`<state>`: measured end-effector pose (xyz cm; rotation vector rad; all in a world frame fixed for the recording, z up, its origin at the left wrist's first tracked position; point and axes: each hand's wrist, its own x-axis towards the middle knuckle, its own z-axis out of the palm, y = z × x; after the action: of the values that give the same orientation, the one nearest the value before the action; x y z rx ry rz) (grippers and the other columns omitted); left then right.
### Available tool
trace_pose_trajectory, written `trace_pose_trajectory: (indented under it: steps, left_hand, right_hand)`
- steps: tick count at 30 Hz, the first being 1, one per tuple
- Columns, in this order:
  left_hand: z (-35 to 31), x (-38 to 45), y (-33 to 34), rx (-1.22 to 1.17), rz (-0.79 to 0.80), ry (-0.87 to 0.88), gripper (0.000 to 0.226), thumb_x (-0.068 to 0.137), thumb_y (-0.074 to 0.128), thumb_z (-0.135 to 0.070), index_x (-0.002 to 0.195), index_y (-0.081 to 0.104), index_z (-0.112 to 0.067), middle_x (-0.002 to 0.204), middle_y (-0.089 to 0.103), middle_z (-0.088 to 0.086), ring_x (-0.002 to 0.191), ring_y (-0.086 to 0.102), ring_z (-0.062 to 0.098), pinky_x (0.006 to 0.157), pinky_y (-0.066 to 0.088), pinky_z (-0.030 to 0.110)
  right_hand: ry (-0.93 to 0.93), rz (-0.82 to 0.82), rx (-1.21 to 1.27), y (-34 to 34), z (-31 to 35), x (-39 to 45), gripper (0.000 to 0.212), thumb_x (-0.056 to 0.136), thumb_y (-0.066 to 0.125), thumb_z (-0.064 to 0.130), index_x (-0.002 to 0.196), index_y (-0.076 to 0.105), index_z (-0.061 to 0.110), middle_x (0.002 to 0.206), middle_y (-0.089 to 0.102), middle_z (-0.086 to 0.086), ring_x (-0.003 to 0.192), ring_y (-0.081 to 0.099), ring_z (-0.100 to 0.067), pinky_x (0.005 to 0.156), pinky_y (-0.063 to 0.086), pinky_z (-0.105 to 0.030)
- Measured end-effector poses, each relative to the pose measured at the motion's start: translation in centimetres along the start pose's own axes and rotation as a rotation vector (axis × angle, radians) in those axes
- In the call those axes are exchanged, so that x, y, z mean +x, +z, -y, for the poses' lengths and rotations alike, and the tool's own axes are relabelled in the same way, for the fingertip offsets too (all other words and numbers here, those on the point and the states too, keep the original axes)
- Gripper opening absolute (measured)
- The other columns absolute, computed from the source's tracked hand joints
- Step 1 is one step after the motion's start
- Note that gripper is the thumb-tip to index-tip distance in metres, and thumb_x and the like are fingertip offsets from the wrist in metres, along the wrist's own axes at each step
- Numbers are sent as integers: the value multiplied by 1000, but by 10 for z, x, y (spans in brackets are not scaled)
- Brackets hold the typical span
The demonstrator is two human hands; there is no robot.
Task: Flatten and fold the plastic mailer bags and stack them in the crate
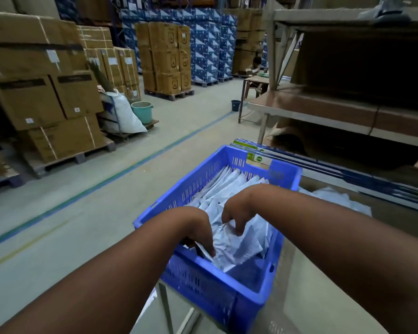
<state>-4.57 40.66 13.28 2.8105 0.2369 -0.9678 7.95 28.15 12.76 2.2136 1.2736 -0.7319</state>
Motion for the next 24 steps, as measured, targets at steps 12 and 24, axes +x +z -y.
trace_pose_trajectory:
  steps: [12,24]
  left_hand:
    - [2,34,25,201,-51,-6,22,81,85,-30,71,68,-19,75,66,5,76,63,27,85,59,38]
    - [2,60,31,382,249,-107,16,94,74,-31,89,73,-16,86,64,4,89,59,27,99,53,41]
  right_hand:
    - [60,-167,0,10,8,43,37,88,80,28,124,73,29,116,73,1,105,66,-27,91,56,-40]
    - [139,-46,-191,23,17,50,29,78,88,42,81,67,23,71,58,6,62,54,-18,73,52,-31]
